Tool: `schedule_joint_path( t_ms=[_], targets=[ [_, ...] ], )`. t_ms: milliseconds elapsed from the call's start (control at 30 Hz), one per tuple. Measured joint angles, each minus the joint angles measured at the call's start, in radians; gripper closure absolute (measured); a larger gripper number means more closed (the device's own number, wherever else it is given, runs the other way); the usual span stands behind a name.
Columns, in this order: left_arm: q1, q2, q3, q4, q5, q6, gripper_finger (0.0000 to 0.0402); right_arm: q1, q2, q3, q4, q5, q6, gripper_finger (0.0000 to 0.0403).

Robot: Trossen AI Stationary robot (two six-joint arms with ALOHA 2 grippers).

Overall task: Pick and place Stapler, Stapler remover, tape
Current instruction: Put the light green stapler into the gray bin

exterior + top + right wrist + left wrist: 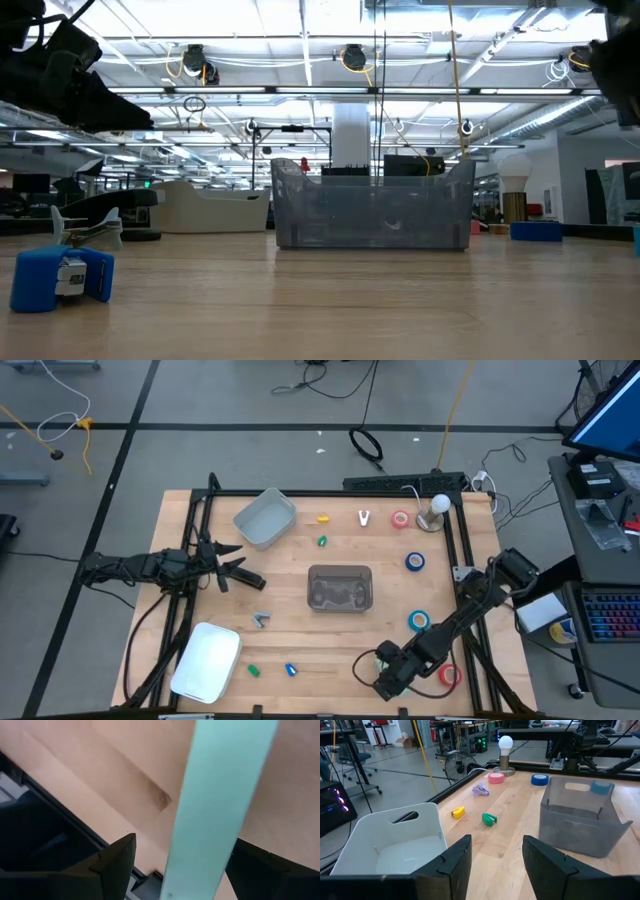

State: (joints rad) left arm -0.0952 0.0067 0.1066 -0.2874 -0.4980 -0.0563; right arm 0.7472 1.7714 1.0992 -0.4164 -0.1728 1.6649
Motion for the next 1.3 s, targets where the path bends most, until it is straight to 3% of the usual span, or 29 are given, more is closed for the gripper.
schedule_joint_path(
  t_ms=[500, 767, 1033, 1300],
  targets=[
    [0.0, 0.0, 0.0, 0.0, 0.0, 0.0, 0.0227, 0.018, 0.001, -0.001, -0.023, -0.014, 0.023, 0.0153],
    [0.0, 0.0, 0.0, 0.006, 0.0, -0.001, 0.0227, 0.018, 0.002, -0.002, -0.033, -0.042, 0.022, 0.0204],
    [0.0, 0.0, 0.0, 0.106, 0.001, -0.089, 0.0227, 0.018, -0.002, -0.004, -0.039, -0.069, 0.014, 0.0285],
    [0.0, 0.0, 0.0, 0.249, 0.002, -0.203, 0.0227, -0.021, -0.08, -0.005, -0.061, -0.008, -0.051, 0.0288]
  ],
)
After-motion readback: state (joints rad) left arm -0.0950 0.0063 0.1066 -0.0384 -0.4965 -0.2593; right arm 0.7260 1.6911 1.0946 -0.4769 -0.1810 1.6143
